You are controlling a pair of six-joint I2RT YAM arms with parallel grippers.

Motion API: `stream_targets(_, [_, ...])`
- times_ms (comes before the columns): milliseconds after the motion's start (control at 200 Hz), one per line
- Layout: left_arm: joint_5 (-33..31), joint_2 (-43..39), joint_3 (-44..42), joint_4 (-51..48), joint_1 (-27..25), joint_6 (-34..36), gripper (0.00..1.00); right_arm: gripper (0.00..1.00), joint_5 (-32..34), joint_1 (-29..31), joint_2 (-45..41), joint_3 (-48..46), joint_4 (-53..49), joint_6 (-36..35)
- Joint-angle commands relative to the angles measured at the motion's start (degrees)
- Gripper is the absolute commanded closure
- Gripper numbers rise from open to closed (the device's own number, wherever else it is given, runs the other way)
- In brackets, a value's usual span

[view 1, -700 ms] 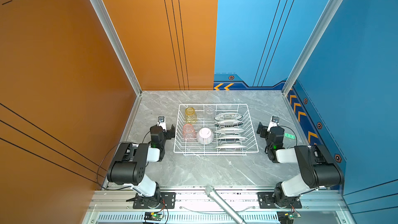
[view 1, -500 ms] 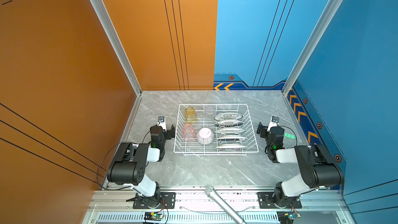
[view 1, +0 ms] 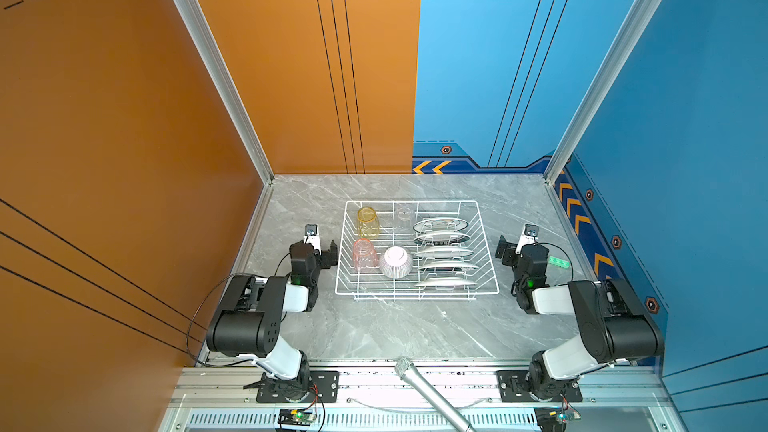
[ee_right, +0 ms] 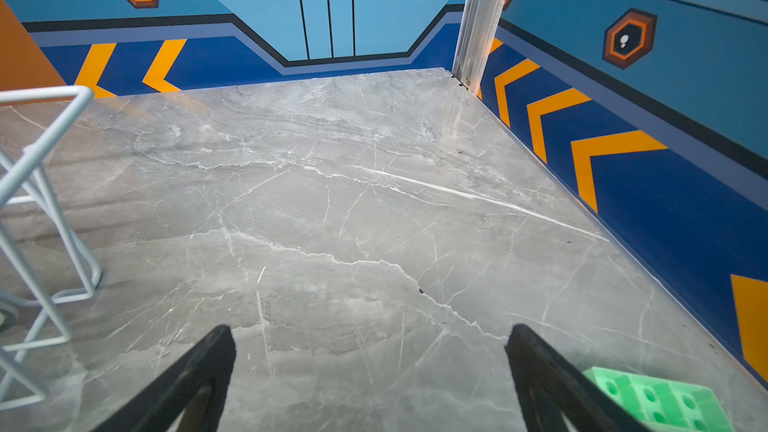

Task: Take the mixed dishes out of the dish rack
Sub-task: 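Raise both arms from rest and swing the left gripper over the rack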

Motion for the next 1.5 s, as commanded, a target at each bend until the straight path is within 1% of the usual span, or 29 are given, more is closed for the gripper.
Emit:
stream_targets(0, [-0.1,-0.7,1.1,-0.4,0.3,-0.4,0.0,0.0,0.0,-0.3,0.2,1.2,-1.0,0.2])
stream_targets(70, [1.4,-1.7,2.2,-2.5,0.4,0.1,0.03,0.0,-0.1,-0.4,0.2,1.1,-0.9,0.1])
stream_targets(130, [1.4,-4.8,4.9,-10.2,0.0,0.7,0.07,0.0,-0.7,-0.6,0.1,1.1,-0.8,0.4])
stream_targets(180, [2.5,-8.0,7.6,-17.8,-0.3,1.2,0.12,0.0,-1.3,-1.0,0.1,1.0,-0.7,0.6])
stream_targets(195, [2.7,-9.0,8.4,-19.7,-0.4,1.5,0.17,0.0,-1.3,-1.1,0.1,0.9,-0.6,0.7])
stream_targets(225, [2.4,-11.0,9.7,-22.9,-1.1,1.8,0.19,0.0,-1.7,-1.2,0.0,0.8,-0.6,0.8])
stream_targets(255, [2.4,-12.9,10.7,-25.5,-1.6,0.7,0.19,0.01,-1.9,-1.3,0.0,0.8,-0.5,0.9])
stream_targets(315, [4.9,-16.4,12.9,-30.0,-2.8,-2.6,0.2,0.03,-2.8,-1.8,-0.2,0.7,-0.6,1.2])
stream_targets(360, [4.2,-18.5,14.9,-33.7,-5.4,-4.4,0.19,0.04,-3.0,-2.3,-0.6,1.0,-1.2,1.8])
stream_targets(400, [2.6,-19.9,16.9,-36.9,-8.7,-5.0,0.2,0.04,-3.1,-2.6,-1.8,1.4,-3.0,2.0])
stream_targets(470, [-2.9,-21.3,20.6,-40.7,-16.2,-4.4,0.2,0.04,-3.4,-2.7,-4.2,2.6,-7.1,2.0])
stream_targets(541, [-5.9,-21.1,25.9,-45.2,-22.5,-2.7,0.22,0.04,-3.5,-3.3,-7.7,4.1,-12.7,2.6])
stream_targets(606, [-9.6,-19.8,32.0,-49.9,-27.6,-0.8,0.23,0.06,-3.8,-3.7,-12.2,6.2,-19.2,3.0])
stream_targets(681, [-11.2,-17.7,39.6,-53.8,-31.9,0.7,0.24,0.08,-6.2,-3.8,-18.2,9.3,-27.5,1.6])
stream_targets(771, [-9.3,-13.8,48.9,-59.2,-34.2,0.5,0.24,0.09,-8.0,-3.8,-24.5,16.0,-41.6,2.2])
stream_targets(826, [-7.8,-10.6,55.0,-63.4,-35.4,1.0,0.26,0.1,-9.1,-3.8,-27.1,21.2,-51.0,4.4])
stream_targets(876, [-6.4,-7.3,60.7,-69.4,-36.3,2.1,0.29,0.11,-11.4,-3.8,-28.2,24.9,-56.8,5.8])
stream_targets(961, [-4.1,-1.6,69.6,-77.2,-37.9,5.5,0.35,0.12,-16.4,-3.3,-28.5,32.0,-68.2,6.2])
stream_targets(1041, [-2.0,3.2,76.4,-83.2,-39.3,10.3,0.38,0.13,-21.2,-2.7,-26.5,39.7,-78.9,5.9])
stream_targets(1111, [-0.8,6.7,81.1,-87.8,-40.3,14.7,0.37,0.12,-23.7,-2.0,-23.7,45.7,-86.7,5.9])
stream_targets(1201, [1.0,10.9,86.8,-94.0,-41.6,19.6,0.37,0.12,-27.3,-1.1,-21.0,50.1,-92.2,5.9])
stream_targets(1291, [0.8,14.8,91.3,-98.3,-42.9,22.6,0.37,0.12,-29.2,-0.1,-19.6,51.6,-92.8,6.5])
stream_targets(1381, [0.3,17.4,94.2,-99.7,-43.8,24.3,0.39,0.12,-29.6,1.3,-18.7,52.6,-92.5,6.6])
stream_targets(1497, [0.9,19.4,95.5,-99.8,-44.6,27.5,0.4,0.12,-30.0,2.5,-17.7,53.5,-91.7,6.7])
